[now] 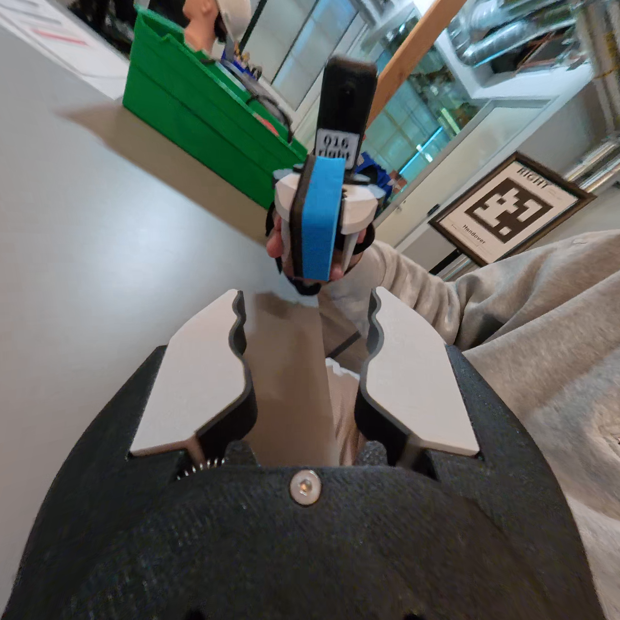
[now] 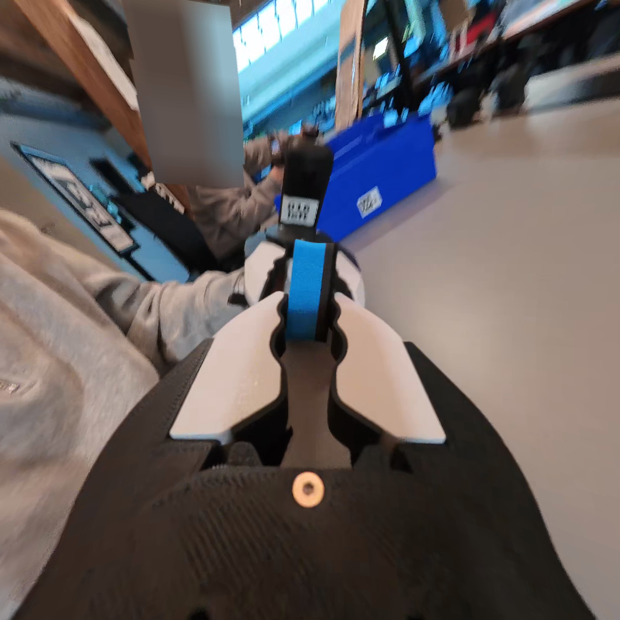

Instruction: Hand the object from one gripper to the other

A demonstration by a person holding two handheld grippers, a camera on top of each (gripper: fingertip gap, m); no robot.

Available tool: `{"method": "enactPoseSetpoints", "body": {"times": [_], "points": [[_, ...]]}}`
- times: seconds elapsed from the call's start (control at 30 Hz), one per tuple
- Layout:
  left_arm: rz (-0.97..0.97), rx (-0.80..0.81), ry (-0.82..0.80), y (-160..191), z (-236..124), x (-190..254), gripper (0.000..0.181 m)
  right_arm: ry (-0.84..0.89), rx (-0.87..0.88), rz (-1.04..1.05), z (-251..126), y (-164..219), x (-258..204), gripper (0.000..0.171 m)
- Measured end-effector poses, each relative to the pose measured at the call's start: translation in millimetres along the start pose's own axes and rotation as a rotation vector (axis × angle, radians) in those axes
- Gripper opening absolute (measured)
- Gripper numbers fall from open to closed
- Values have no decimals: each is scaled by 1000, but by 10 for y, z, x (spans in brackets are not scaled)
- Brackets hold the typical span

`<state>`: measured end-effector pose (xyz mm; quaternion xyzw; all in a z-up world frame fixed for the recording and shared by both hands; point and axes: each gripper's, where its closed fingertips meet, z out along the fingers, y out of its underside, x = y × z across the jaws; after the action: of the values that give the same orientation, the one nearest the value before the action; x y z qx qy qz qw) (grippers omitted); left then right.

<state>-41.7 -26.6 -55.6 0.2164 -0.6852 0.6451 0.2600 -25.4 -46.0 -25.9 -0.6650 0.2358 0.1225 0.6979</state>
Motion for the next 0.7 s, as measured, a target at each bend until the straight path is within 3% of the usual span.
{"method": "enactPoseSetpoints", "body": {"times": [0.13,0.27,0.43,0.57,0.7], "points": [[13,148,85,-196,6,182,65,-12,175,-5,94,-179,-114,23],[21,241,120,-320,-41,266,52,-52,221,30,189,-180,-213,23],[26,249,135,-331,-59,286,41,-42,212,21,248,-143,-234,23],[29,252,147,-334,-77,300,22,-39,210,12,257,-131,-240,23],[46,241,138,-325,-93,292,22,-19,196,-24,277,-107,-238,24]]}}
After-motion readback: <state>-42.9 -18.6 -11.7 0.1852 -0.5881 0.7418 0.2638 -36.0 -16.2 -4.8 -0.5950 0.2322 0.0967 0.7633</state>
